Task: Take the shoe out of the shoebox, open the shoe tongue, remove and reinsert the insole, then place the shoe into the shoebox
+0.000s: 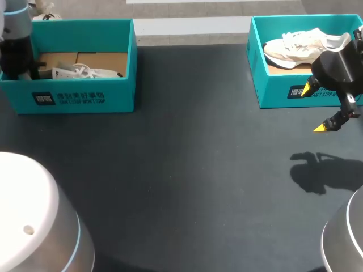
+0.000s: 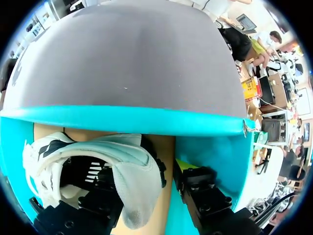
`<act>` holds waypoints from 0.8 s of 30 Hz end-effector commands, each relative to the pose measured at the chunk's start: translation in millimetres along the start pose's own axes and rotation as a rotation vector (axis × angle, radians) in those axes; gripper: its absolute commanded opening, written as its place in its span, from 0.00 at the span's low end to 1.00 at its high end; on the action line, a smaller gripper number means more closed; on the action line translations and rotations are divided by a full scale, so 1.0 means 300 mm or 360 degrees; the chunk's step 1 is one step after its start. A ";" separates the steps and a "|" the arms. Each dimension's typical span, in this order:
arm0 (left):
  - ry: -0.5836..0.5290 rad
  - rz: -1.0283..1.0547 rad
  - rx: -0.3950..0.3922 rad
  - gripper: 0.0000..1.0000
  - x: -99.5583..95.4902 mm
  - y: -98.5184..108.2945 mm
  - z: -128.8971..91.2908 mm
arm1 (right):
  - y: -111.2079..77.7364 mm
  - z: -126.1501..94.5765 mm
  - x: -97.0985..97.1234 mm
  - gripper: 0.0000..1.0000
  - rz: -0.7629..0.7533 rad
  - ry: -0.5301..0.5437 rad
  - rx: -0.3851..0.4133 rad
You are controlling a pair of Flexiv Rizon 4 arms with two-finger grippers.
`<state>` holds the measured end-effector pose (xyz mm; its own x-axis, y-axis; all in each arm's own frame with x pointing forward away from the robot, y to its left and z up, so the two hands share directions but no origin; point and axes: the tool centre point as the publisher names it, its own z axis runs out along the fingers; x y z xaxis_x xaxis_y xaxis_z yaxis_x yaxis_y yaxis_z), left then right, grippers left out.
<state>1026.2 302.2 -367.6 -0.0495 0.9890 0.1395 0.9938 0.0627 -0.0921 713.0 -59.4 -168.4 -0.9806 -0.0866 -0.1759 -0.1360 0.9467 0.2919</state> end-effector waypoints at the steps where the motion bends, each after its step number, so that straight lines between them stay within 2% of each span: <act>1: -0.0002 -0.0001 -0.0016 0.53 0.003 -0.012 -0.025 | 0.004 0.003 -0.007 1.00 0.0001 0.0006 0.0005; 9: 0.0008 -0.0013 -0.0064 0.57 0.013 -0.014 -0.095 | 0.004 0.003 -0.007 1.00 0.0001 0.0006 0.0005; 14: 0.0010 -0.0014 -0.0079 0.67 0.029 -0.020 -0.157 | 0.004 0.003 -0.007 1.00 0.0001 0.0006 0.0005; 18: -0.0003 0.0004 -0.0085 0.71 0.028 -0.018 -0.200 | 0.004 0.003 -0.007 1.00 0.0001 0.0006 0.0005; 24: -0.0050 0.0024 -0.0109 0.71 0.013 -0.012 -0.266 | 0.004 0.003 -0.007 1.00 0.0001 0.0006 0.0005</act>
<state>1033.2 294.7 -296.8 -0.0383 0.9935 0.1069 0.9988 0.0414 -0.0273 713.0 -59.4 -168.4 -0.9806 -0.0866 -0.1759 -0.1360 0.9467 0.2919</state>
